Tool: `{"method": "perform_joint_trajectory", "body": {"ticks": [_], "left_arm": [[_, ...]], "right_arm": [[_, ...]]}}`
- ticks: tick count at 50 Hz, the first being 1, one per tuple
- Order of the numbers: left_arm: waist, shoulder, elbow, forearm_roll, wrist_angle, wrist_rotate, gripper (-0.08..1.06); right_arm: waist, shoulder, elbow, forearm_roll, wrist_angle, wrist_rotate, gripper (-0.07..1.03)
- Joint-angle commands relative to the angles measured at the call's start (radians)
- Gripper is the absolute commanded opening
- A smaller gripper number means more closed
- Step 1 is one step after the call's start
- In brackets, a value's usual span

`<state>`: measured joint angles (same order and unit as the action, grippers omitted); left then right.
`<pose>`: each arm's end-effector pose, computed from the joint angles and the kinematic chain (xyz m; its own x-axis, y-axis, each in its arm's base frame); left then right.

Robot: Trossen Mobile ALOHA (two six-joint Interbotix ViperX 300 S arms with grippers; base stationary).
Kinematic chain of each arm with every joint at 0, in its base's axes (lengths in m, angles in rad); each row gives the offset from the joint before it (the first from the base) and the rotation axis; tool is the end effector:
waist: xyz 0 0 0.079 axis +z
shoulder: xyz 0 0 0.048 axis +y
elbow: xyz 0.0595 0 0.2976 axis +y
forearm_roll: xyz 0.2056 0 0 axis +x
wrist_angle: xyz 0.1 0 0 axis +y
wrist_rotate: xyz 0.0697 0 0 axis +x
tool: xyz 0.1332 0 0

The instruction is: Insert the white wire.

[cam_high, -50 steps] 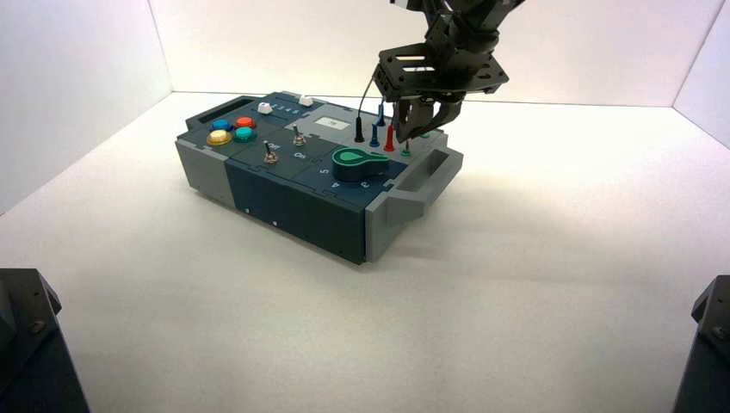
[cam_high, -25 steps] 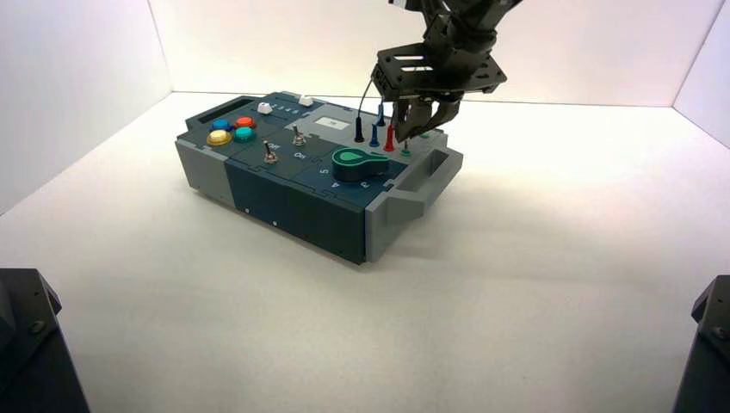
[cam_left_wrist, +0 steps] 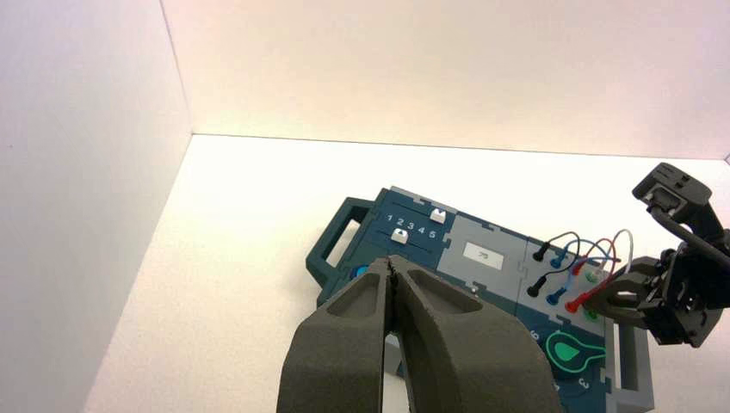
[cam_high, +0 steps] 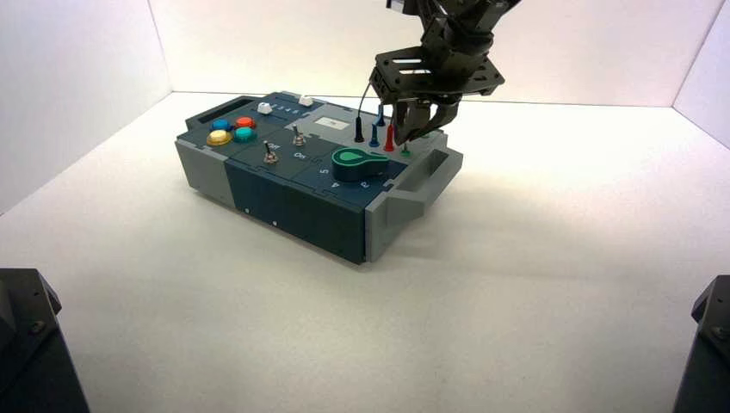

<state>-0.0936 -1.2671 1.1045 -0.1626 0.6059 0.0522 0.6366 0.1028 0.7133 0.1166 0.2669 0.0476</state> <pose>0.2157 -0.0390 0.2367 0.8896 -0.1761 -0.4215 0.1412 0.9835 -0.1130 0.3135 0.2395 0.0153 0.3597 0.3041 -0.8821 -0.4849 0.8686 0.1017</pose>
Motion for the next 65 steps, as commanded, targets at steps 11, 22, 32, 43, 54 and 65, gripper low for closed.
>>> {"method": "perform_joint_trajectory", "body": {"ticks": [11, 22, 32, 43, 54, 65], "left_arm": [[0.009, 0.006, -0.011, 0.003, -0.012, 0.002, -0.03], [0.009, 0.005, -0.011, 0.003, -0.012, 0.002, -0.03], [0.011, 0.002, -0.011, 0.003, -0.012, 0.002, -0.03], [0.011, -0.002, -0.011, 0.003, -0.012, 0.002, -0.03], [0.011, 0.0, -0.011, 0.003, -0.015, 0.002, -0.03], [0.011, 0.0, -0.011, 0.003, -0.017, 0.002, -0.03]], "right_arm": [[-0.005, -0.008, -0.034, -0.002, 0.003, 0.002, -0.03], [-0.006, 0.006, -0.035, -0.002, 0.032, 0.002, -0.03], [-0.005, 0.012, -0.034, 0.0, 0.051, 0.002, -0.03], [-0.002, 0.02, -0.035, 0.0, 0.081, 0.002, -0.03], [-0.003, 0.015, -0.041, -0.002, 0.109, 0.0, -0.03], [-0.002, 0.012, -0.046, -0.002, 0.135, 0.002, -0.03]]}}
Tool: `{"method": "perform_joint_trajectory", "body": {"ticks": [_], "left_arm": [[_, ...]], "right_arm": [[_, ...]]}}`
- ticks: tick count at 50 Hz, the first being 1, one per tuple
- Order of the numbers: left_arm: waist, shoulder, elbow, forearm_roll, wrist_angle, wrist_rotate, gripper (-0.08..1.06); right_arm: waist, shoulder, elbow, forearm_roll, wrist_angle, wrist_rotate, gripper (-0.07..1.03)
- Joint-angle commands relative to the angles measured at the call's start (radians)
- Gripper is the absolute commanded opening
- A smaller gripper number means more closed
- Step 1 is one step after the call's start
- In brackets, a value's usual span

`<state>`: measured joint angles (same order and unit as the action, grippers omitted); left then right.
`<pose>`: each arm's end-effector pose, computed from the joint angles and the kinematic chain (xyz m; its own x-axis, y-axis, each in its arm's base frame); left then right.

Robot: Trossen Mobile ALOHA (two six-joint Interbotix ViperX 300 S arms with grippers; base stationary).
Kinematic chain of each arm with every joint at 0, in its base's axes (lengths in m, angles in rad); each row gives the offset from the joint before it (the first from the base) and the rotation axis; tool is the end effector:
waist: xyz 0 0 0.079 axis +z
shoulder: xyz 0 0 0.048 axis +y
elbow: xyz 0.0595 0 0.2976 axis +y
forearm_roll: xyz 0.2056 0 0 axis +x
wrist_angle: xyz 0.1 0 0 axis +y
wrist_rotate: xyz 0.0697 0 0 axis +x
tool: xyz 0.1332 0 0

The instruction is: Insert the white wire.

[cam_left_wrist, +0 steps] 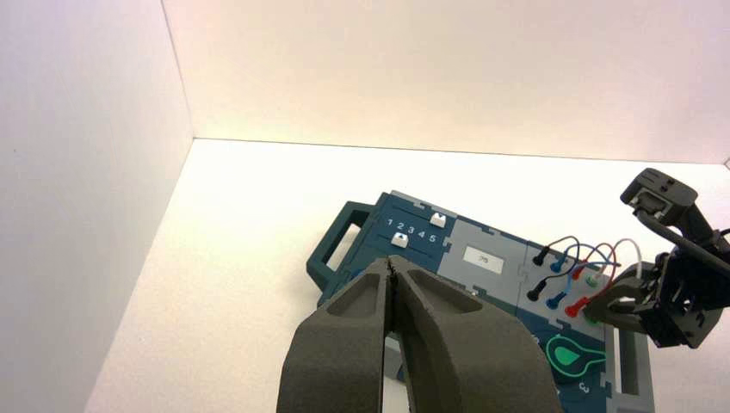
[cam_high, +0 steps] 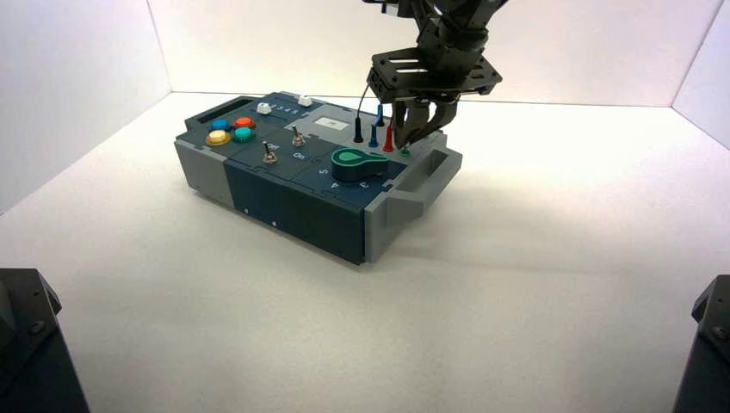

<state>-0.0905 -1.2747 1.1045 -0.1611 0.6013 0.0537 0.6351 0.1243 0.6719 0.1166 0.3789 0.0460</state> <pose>0.2154 -0.0380 0.2392 0.8954 -0.1724 -0.4107 0.1392 0.9842 -0.1097 0.3074 0.2374 0.0096 0.2862 0.2644 -0.9210 -0.4848 0.8690 0.0988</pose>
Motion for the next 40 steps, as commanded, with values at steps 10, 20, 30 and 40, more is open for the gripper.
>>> {"method": "perform_joint_trajectory", "body": {"ticks": [10, 20, 30, 40], "left_arm": [[0.008, 0.008, -0.011, 0.002, -0.012, 0.002, -0.03], [0.008, 0.006, -0.011, 0.002, -0.012, 0.0, -0.03], [0.008, 0.006, -0.011, 0.002, -0.012, 0.002, -0.03], [0.008, 0.003, -0.011, 0.002, -0.012, 0.0, -0.03]], "right_arm": [[0.005, -0.012, -0.008, 0.0, 0.031, 0.003, -0.03], [0.006, -0.006, -0.023, -0.002, 0.034, 0.003, -0.03], [0.009, 0.018, -0.038, 0.0, 0.035, 0.003, -0.03], [0.015, 0.046, -0.041, 0.0, 0.037, 0.002, -0.03]]}}
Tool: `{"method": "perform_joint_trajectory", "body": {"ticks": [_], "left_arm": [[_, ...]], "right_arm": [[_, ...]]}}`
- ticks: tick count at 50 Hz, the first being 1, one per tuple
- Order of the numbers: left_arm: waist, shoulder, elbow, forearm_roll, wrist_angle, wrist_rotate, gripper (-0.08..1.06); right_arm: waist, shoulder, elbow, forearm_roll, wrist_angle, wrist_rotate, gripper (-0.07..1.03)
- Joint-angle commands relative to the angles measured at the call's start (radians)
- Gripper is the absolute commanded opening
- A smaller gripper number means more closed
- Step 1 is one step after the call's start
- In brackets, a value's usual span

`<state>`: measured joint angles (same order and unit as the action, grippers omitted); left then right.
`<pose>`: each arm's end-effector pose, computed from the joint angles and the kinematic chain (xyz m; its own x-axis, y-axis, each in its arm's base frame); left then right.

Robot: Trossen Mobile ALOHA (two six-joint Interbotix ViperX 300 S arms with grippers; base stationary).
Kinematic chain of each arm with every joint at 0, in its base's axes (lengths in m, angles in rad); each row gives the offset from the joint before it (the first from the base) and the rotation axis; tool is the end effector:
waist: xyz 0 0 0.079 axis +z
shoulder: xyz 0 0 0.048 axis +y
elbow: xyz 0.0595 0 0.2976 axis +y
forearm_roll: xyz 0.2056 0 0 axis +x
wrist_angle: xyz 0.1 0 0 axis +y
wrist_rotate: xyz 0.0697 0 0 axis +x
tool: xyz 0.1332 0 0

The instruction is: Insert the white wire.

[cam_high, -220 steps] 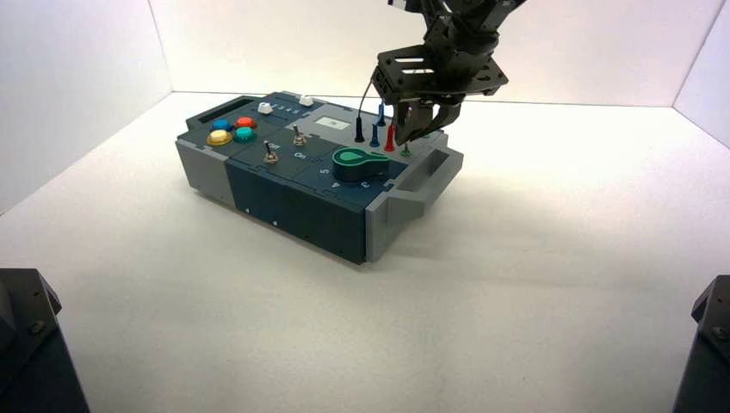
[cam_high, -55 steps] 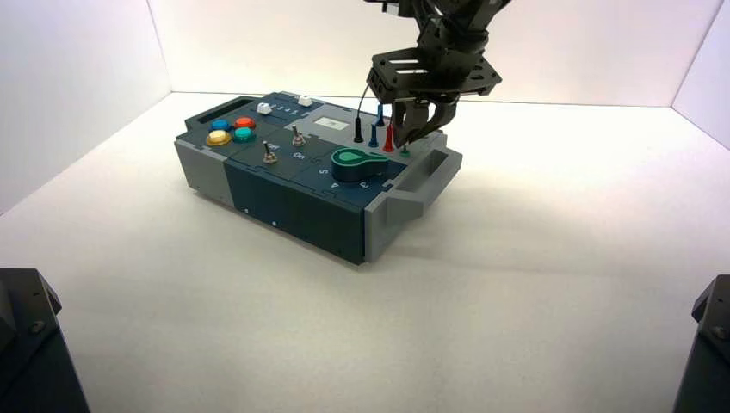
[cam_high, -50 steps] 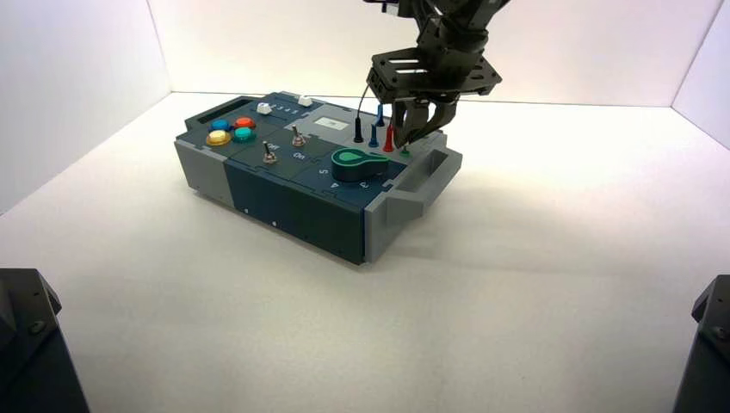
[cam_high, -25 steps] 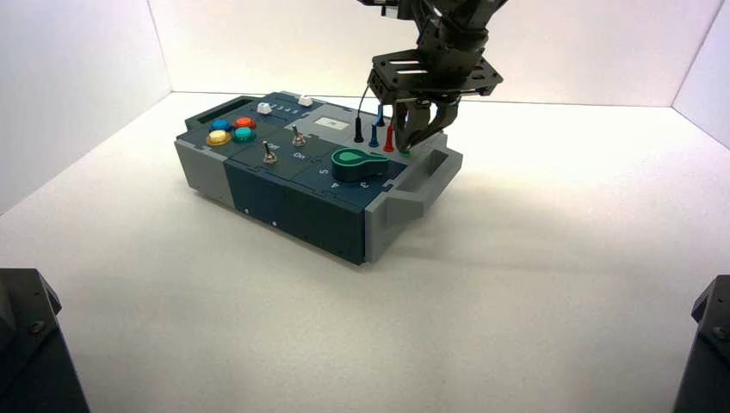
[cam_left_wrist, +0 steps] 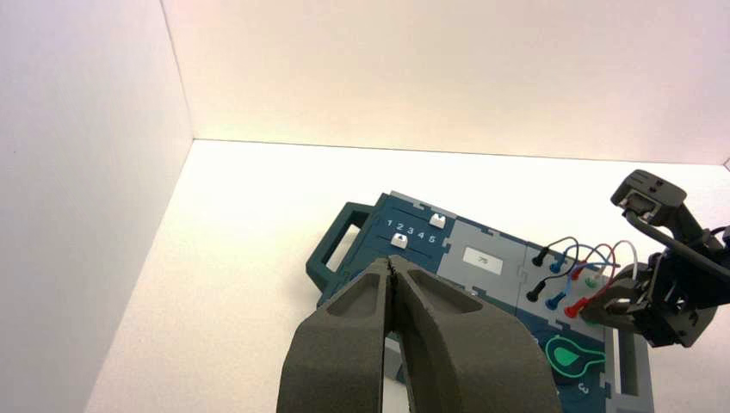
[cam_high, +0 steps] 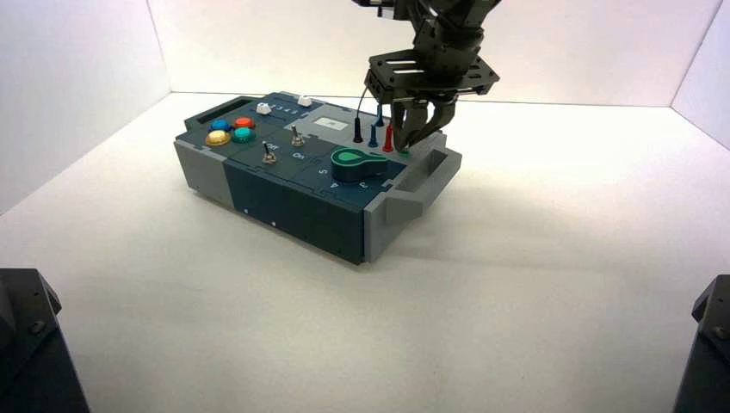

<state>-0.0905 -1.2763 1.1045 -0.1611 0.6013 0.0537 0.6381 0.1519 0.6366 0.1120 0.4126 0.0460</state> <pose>0.2152 -0.0380 0.2395 0.8960 -0.1724 -0.4092 0.1393 0.9842 -0.1096 0.3102 0.2414 0.0066 0.2650 0.2523 -0.9307 -0.4906 0.8662 0.0951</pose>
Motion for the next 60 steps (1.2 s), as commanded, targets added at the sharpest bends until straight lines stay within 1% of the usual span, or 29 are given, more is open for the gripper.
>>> {"method": "perform_joint_trajectory", "body": {"ticks": [1, 19, 32, 37, 44, 47, 49, 53, 58, 60], "left_arm": [[0.008, 0.006, -0.011, 0.002, -0.012, 0.002, -0.03], [0.009, 0.002, -0.011, 0.0, -0.012, 0.0, -0.03], [0.008, -0.005, -0.009, 0.002, -0.012, 0.0, -0.03], [0.008, -0.008, -0.009, 0.002, -0.012, 0.0, -0.03], [0.008, -0.011, -0.009, 0.002, -0.012, 0.0, -0.03], [0.008, -0.011, -0.008, 0.0, -0.012, 0.0, -0.03], [0.008, -0.012, -0.008, 0.002, -0.012, 0.0, -0.03], [0.008, -0.014, -0.008, 0.002, -0.012, 0.0, -0.03], [0.008, -0.014, -0.008, 0.002, -0.012, 0.0, -0.03], [0.008, -0.014, -0.008, 0.002, -0.012, 0.0, -0.03]], "right_arm": [[0.012, 0.02, -0.006, 0.005, 0.003, 0.002, -0.03], [0.012, 0.043, 0.0, 0.005, 0.009, 0.002, -0.03], [0.014, 0.06, -0.015, 0.005, 0.028, 0.002, -0.01], [0.014, 0.064, -0.02, 0.005, 0.035, 0.002, 0.06], [0.014, 0.072, -0.023, 0.005, 0.04, 0.002, 0.09], [0.014, 0.075, -0.025, 0.005, 0.041, 0.003, 0.17], [0.014, 0.077, -0.025, 0.005, 0.043, 0.003, 0.2], [0.012, 0.08, -0.026, 0.005, 0.049, 0.005, 0.23], [0.012, 0.081, -0.028, 0.005, 0.048, 0.006, 0.32], [0.012, 0.081, -0.028, 0.005, 0.049, 0.006, 0.33]]}}
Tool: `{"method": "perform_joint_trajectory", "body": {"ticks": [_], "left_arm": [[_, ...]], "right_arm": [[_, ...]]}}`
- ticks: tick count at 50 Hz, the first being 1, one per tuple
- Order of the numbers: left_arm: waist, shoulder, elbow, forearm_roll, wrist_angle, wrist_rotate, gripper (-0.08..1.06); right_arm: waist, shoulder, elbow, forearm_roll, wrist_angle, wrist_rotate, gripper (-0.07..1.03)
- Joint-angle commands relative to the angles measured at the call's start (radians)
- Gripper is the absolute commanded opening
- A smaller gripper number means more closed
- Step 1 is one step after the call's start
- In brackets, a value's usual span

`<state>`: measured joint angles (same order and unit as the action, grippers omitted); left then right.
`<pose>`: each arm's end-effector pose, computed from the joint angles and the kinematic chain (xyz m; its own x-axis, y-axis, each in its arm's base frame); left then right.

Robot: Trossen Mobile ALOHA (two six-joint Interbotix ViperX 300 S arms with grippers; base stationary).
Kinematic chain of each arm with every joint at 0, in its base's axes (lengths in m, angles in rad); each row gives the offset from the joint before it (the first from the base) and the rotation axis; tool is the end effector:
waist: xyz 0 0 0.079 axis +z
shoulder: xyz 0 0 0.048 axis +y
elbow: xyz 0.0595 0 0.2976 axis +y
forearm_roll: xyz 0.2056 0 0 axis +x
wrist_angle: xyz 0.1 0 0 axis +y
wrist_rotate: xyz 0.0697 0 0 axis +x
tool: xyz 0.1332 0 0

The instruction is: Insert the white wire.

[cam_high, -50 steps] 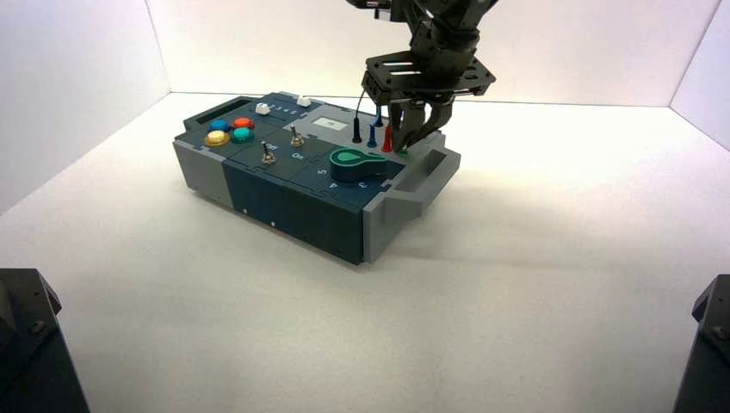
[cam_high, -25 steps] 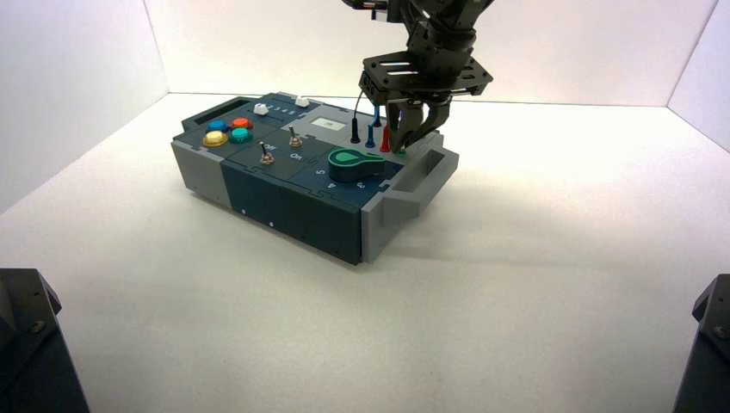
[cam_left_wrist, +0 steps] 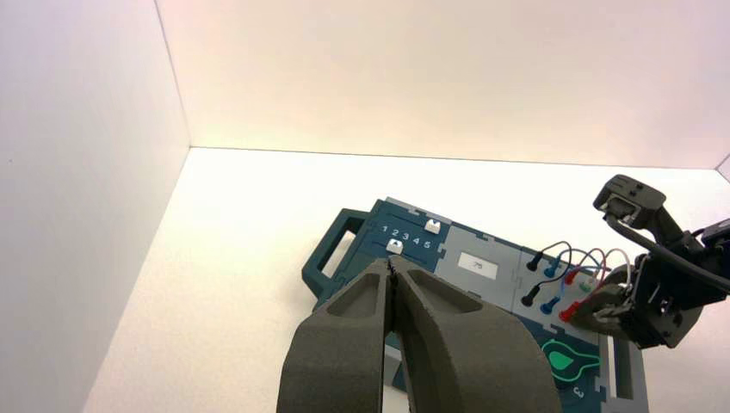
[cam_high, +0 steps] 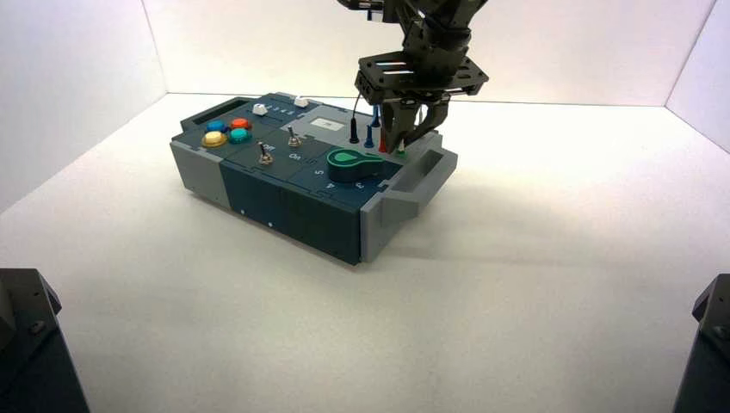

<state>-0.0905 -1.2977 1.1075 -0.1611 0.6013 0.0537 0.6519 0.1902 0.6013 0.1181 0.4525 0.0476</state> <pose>0.2127 -0.0378 0.2427 0.9034 -0.1731 -0.3924 0.1413 0.9840 -0.1086 0.3077 0.2480 -0.0011 0.2256 0.2370 -0.9449 -0.4965 0.8625 0.0978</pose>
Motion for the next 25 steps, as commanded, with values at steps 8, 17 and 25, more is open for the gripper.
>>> {"method": "perform_joint_trajectory", "body": {"ticks": [8, 17, 25], "left_arm": [[0.008, 0.008, -0.011, 0.002, -0.012, 0.0, -0.03], [0.008, 0.008, -0.011, 0.002, -0.012, 0.0, -0.03], [0.008, 0.008, -0.009, 0.002, -0.012, 0.0, -0.03]], "right_arm": [[-0.006, 0.037, 0.005, -0.002, 0.008, 0.006, 0.33], [-0.02, 0.02, 0.003, -0.006, 0.011, 0.006, 0.33], [-0.025, 0.006, -0.002, -0.017, 0.018, 0.008, 0.33]]}}
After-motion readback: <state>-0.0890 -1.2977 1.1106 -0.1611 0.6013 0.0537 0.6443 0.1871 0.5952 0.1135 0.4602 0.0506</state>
